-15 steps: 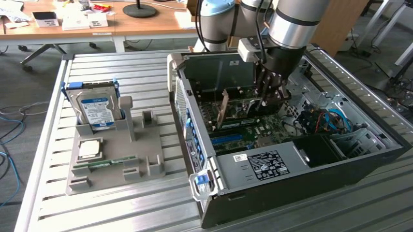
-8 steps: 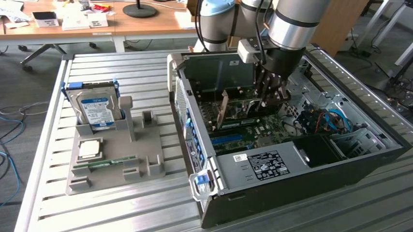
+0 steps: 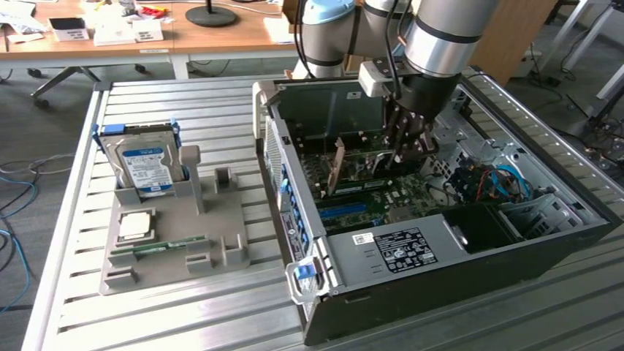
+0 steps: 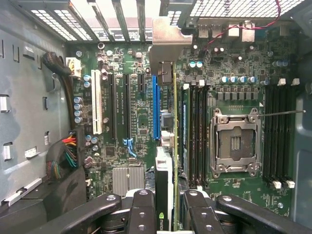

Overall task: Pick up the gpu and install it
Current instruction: 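Insert the gpu into the slot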

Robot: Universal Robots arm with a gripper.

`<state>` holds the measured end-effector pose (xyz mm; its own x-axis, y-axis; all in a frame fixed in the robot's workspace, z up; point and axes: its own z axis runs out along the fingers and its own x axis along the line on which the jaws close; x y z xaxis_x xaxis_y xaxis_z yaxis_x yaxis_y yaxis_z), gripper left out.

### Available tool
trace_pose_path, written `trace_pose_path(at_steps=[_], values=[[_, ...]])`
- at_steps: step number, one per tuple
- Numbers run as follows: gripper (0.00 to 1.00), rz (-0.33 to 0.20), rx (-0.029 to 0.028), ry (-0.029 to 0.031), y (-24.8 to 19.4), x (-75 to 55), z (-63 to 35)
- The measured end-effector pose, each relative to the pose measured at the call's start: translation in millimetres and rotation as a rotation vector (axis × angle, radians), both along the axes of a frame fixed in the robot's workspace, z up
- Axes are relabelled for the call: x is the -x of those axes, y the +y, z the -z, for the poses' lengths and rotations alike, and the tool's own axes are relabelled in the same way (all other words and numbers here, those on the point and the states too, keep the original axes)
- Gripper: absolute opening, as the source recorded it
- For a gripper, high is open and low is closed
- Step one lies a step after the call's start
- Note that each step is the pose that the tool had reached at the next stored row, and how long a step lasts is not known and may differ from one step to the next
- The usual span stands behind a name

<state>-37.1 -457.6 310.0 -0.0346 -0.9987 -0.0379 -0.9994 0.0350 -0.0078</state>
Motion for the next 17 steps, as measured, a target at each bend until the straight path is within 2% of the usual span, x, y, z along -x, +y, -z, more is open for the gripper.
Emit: trace_pose_path(at_steps=[17], values=[[0.27,0.0,0.0001,0.0,0.0,0.0,1.1]])
